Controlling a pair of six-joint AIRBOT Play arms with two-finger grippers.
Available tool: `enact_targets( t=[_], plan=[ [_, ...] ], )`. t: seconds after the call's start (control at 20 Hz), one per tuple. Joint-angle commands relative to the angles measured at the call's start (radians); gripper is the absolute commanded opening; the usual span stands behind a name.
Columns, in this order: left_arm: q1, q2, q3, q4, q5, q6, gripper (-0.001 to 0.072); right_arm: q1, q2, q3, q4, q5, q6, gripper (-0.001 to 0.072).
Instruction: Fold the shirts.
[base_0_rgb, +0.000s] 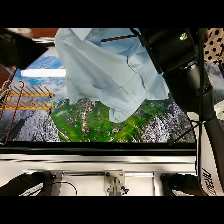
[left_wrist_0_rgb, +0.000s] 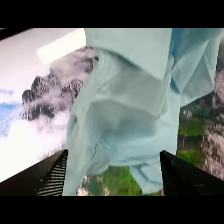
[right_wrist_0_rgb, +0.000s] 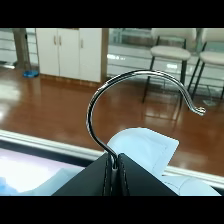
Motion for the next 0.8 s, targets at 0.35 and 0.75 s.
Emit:
enact_targets(
  t=[0.35, 0.75],
  plan=[
    [0.0, -0.208, 0.0, -0.18, 0.383, -0.033, 0.0662, 0.001, 0.001, 0.001, 0.005, -0.022, -0.091, 0.0067],
    [0.0, -0.268, 0.0, -0.286, 0.523, -0.022, 0.0297, 0.001, 0.001, 0.001, 0.005, -0.021, -0.098, 0.0067]
  ],
)
